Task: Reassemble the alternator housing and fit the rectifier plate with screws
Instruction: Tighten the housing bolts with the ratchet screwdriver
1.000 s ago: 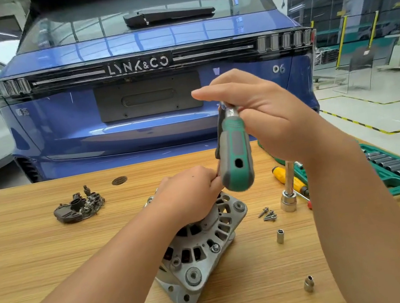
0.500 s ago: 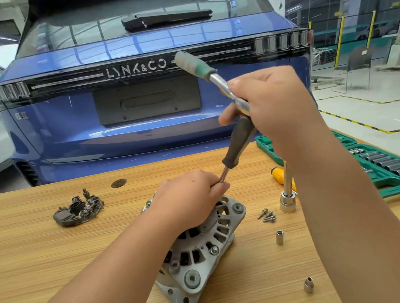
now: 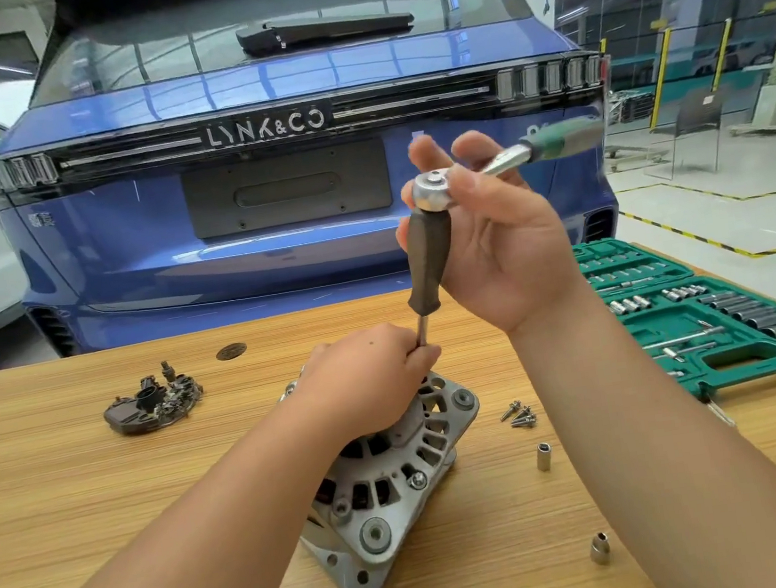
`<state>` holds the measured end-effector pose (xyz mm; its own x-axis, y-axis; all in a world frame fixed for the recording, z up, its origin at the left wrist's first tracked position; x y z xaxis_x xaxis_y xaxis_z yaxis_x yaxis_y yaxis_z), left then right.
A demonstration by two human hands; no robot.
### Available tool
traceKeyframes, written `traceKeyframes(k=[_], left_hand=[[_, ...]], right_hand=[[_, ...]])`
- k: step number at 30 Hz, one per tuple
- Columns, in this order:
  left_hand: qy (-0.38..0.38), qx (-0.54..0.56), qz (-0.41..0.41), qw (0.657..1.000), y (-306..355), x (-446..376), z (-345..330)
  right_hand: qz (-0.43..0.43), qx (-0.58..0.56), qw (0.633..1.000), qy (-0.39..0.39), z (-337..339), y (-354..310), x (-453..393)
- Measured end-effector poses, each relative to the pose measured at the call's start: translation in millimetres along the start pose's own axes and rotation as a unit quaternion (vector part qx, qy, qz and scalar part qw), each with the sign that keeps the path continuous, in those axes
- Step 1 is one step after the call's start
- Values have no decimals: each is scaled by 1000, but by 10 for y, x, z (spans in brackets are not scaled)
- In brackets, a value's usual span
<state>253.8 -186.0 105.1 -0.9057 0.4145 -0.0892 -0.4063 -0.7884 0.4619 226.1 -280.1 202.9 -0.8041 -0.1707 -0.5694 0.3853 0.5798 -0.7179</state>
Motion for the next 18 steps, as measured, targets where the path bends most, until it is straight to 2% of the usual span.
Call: traceKeyframes(k=[1, 2, 3, 5, 6, 7, 8, 10, 12, 15, 18], left_hand=[[-4, 8, 5, 1000, -2, -1, -1], [-7, 15, 9, 1000, -1, -3, -1], [-9, 17, 8, 1000, 7, -3, 1], [-9, 10, -1, 1000, 26, 3, 8], [-8, 6, -5, 1000, 35, 12, 12], [-6, 2, -7, 1000, 42, 21, 16], [-5, -1, -6, 1000, 43, 30, 18], [-7, 2, -1, 1000, 54, 52, 22], [-11, 24, -5, 1000, 74, 78, 30], [-30, 61, -1, 998, 107, 132, 30], [-28, 51, 8, 998, 93, 139, 42]], right_hand=[[61, 83, 995, 3, 3, -75, 18], [138, 208, 968, 24, 18, -209, 59], [221, 348, 909, 56, 2, -373, 119], [335, 566, 750, 71, -157, -575, 227], [342, 635, 691, 56, -228, -589, 239], [320, 685, 654, 40, -278, -583, 229], [281, 722, 632, 26, -303, -566, 208], [189, 756, 626, -12, -305, -512, 173], [136, 760, 633, -51, -346, -483, 200], [94, 760, 638, -84, -412, -466, 247], [74, 768, 630, -90, -451, -464, 259]])
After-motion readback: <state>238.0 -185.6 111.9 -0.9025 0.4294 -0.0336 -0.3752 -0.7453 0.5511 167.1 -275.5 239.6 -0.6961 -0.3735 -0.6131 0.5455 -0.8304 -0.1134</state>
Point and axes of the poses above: each hand's wrist, its own x-axis away from the middle knuckle, its own z-axis out of the back of the hand, y = z × x, the point moved 9 cm from there along -x, towards the middle knuckle, and after that the axes turned 14 degrees about x, right-handed, at the moved point
